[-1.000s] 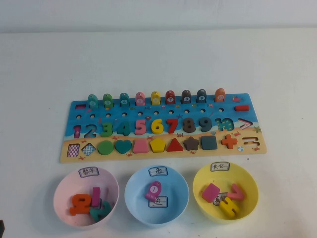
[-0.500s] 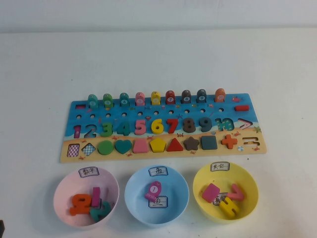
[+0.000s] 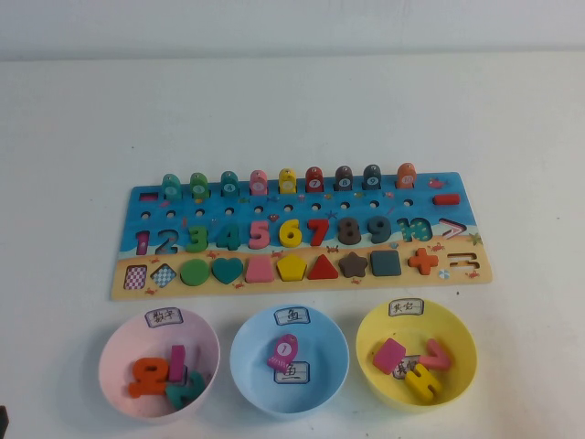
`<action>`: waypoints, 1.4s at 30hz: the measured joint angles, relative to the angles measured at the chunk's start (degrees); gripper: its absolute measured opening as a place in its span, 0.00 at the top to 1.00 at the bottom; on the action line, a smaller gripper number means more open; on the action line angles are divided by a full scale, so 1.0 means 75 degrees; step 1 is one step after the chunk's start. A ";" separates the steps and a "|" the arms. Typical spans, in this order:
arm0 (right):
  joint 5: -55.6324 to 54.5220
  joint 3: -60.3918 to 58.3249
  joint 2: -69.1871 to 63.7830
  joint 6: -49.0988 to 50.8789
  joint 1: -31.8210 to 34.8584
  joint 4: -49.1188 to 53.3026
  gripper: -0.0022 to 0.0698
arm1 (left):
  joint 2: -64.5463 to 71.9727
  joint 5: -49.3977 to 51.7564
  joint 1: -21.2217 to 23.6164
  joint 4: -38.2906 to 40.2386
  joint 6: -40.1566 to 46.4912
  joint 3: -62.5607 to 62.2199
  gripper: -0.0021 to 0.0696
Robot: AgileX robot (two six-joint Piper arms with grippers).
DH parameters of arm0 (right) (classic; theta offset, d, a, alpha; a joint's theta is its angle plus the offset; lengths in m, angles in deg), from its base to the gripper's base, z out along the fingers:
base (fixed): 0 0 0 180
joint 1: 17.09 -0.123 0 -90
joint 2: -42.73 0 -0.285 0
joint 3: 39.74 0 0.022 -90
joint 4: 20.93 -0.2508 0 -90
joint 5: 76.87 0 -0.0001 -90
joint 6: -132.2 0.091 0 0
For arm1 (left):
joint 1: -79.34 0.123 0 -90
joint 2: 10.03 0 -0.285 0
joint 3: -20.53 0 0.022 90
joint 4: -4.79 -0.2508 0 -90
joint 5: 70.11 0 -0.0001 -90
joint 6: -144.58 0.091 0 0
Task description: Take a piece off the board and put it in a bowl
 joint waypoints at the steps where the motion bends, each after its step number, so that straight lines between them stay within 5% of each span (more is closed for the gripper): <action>1: -0.0019 0.0000 0.0000 -0.0092 0.0000 -0.0091 0.99 | 0.0000 0.0000 0.0000 0.0000 0.0000 0.0000 0.98; 13: 0.1080 0.0805 -0.0701 -0.0329 0.0000 -0.0796 0.99 | 0.0000 0.0000 0.0000 0.0000 0.0000 0.0000 0.98; 26: 0.4510 0.4615 -0.6093 -0.0329 0.0000 0.1744 0.99 | 0.0000 0.0000 0.0000 0.0000 0.0000 0.0000 0.98; 42: 0.4989 0.8433 -1.0851 0.0515 -0.1231 0.3398 0.99 | 0.0000 0.0000 0.0000 -0.0003 0.0000 0.0000 0.98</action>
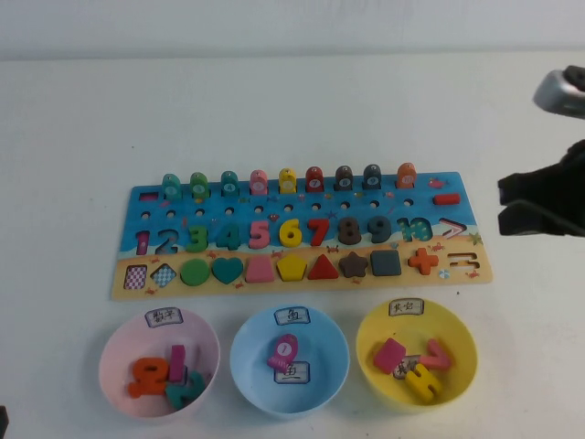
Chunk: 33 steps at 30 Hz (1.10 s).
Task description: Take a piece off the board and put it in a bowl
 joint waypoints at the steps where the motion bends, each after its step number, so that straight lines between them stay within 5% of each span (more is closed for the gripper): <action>1: 0.0095 0.0178 -0.0213 0.0239 -0.0111 0.0256 0.99 | 0.0000 0.0000 0.0000 -0.0013 0.0000 0.0000 0.98; 8: 0.1172 0.1612 -0.1776 0.1220 -0.0747 0.1491 0.96 | 0.0000 0.0000 0.0000 -0.0013 0.0000 0.0000 0.98; 17: 0.2268 0.3060 -0.3162 0.1681 -0.0815 0.1674 0.62 | 0.0000 0.0000 0.0000 -0.0013 0.0000 0.0000 0.98; 33: 0.2742 0.4385 -0.4602 0.2294 -0.1886 0.2527 0.48 | 0.0000 0.0000 0.0000 -0.0013 0.0000 0.0000 0.98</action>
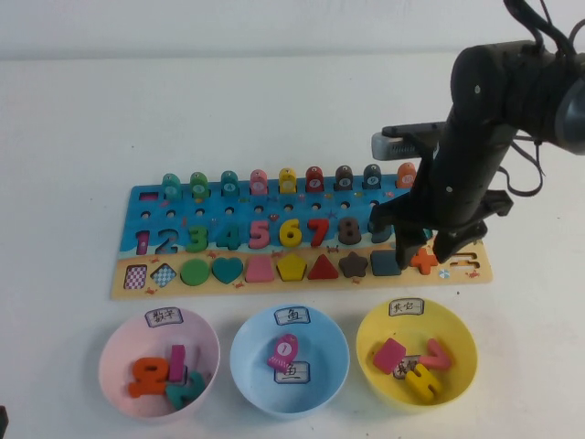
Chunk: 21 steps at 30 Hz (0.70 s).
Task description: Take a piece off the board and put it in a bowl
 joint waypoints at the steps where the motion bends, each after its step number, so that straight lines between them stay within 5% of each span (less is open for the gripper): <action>1: 0.0018 0.0069 -0.0078 0.0099 0.0001 0.0133 0.46 | 0.0000 0.0000 0.0000 0.0000 0.0000 0.0000 0.98; 21: -0.0519 0.0137 -0.0721 0.1002 0.0055 0.0503 0.44 | 0.0000 0.0000 0.0000 -0.0003 0.0000 0.0000 0.98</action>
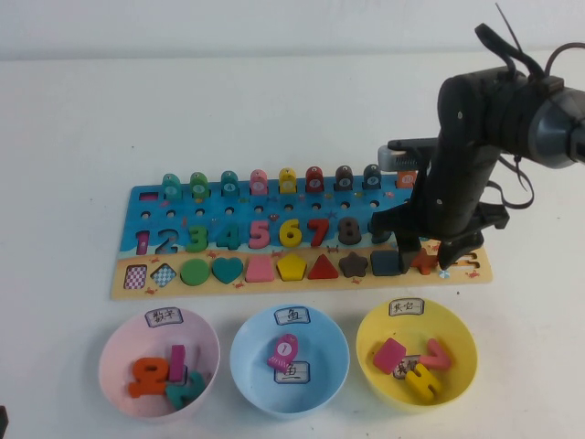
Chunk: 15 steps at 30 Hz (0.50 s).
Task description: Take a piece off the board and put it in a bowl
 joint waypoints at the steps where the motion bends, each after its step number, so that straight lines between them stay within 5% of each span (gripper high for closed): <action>1: -0.0019 0.0000 -0.0037 0.0000 0.0000 0.0000 0.44 | 0.0000 0.0000 0.0000 0.0000 0.0000 0.0000 0.98; 15: -0.0295 0.0000 -0.0161 0.0195 0.0010 0.0147 0.44 | 0.0000 0.0000 0.0000 0.0000 0.0000 0.0000 0.98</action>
